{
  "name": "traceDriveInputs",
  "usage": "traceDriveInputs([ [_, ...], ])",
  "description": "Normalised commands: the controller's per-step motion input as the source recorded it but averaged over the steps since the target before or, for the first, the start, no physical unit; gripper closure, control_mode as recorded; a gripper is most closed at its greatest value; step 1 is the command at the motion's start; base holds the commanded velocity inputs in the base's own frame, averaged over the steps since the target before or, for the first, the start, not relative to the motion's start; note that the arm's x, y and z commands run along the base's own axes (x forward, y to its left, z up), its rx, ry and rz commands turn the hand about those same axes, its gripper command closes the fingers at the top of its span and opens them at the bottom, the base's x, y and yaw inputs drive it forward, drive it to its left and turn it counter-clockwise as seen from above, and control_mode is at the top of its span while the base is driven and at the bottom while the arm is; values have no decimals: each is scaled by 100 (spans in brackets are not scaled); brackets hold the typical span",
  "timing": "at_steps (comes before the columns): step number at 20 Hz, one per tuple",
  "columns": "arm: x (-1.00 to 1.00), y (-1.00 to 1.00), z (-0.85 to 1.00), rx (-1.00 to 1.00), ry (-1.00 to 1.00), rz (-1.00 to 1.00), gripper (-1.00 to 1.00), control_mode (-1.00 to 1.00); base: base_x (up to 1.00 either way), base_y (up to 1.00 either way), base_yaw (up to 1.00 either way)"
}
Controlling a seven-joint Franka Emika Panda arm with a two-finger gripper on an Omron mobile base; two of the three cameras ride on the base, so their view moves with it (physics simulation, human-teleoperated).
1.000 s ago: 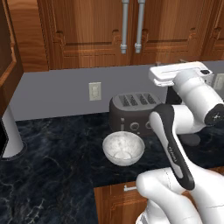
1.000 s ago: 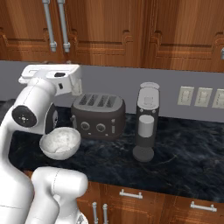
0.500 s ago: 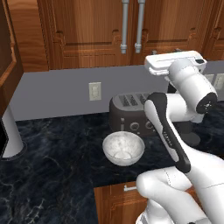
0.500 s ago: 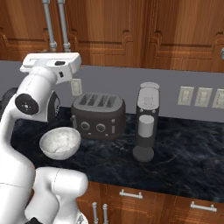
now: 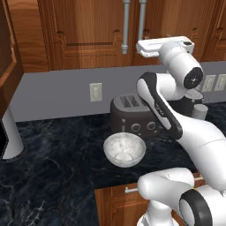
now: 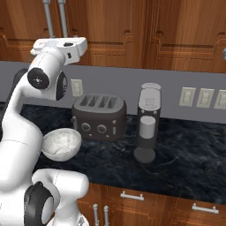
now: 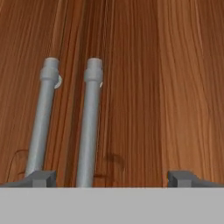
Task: Open the cabinet. Pick the apple and banana from the cabinet and place them into the bowl. Then close the cabinet.
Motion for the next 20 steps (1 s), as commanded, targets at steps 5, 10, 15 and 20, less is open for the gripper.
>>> traceDriveInputs([
  [5,75,36,0,-3,4,0,-100,-100,0,0,0],
  [10,78,12,0,0,6,0,-100,-100,0,0,0],
  [15,72,0,0,0,9,0,-100,-100,0,0,0],
  [20,94,13,0,-1,11,0,-100,-100,0,0,0],
])
